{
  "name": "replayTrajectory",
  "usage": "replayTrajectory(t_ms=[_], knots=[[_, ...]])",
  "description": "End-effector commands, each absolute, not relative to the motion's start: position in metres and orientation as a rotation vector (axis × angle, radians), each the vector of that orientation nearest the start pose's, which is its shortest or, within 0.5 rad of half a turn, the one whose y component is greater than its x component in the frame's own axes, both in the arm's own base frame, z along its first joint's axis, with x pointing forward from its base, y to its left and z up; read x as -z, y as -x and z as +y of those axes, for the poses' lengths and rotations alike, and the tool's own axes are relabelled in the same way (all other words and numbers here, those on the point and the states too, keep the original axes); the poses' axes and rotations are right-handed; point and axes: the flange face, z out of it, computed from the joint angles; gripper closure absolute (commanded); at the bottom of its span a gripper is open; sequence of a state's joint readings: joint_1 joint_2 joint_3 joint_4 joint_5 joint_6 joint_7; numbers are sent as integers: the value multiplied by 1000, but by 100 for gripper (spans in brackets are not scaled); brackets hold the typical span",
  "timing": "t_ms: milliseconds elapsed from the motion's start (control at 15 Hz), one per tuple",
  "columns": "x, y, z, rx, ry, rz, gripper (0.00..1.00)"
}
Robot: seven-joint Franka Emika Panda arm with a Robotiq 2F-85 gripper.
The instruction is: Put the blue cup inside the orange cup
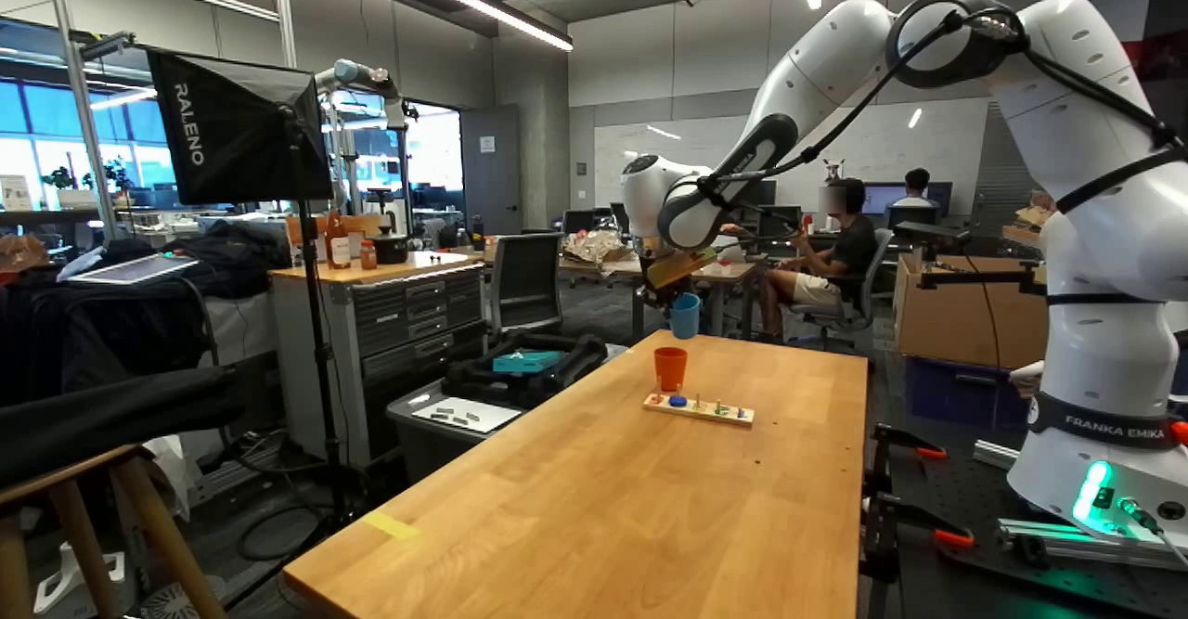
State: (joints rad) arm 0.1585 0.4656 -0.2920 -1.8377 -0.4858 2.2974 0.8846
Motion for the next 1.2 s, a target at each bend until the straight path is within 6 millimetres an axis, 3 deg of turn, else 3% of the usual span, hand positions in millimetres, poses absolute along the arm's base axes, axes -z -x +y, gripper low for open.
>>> replayTrajectory(t_ms=[0, 667, 1067, 1133], knots=[[-288, -627, -87, 357, 3376, 1149, 99], [-281, -641, -79, 564, 3280, 1057, 99], [-278, -639, -83, 544, 3267, 1100, 99], [-278, -639, -82, 536, 3263, 1105, 89]])
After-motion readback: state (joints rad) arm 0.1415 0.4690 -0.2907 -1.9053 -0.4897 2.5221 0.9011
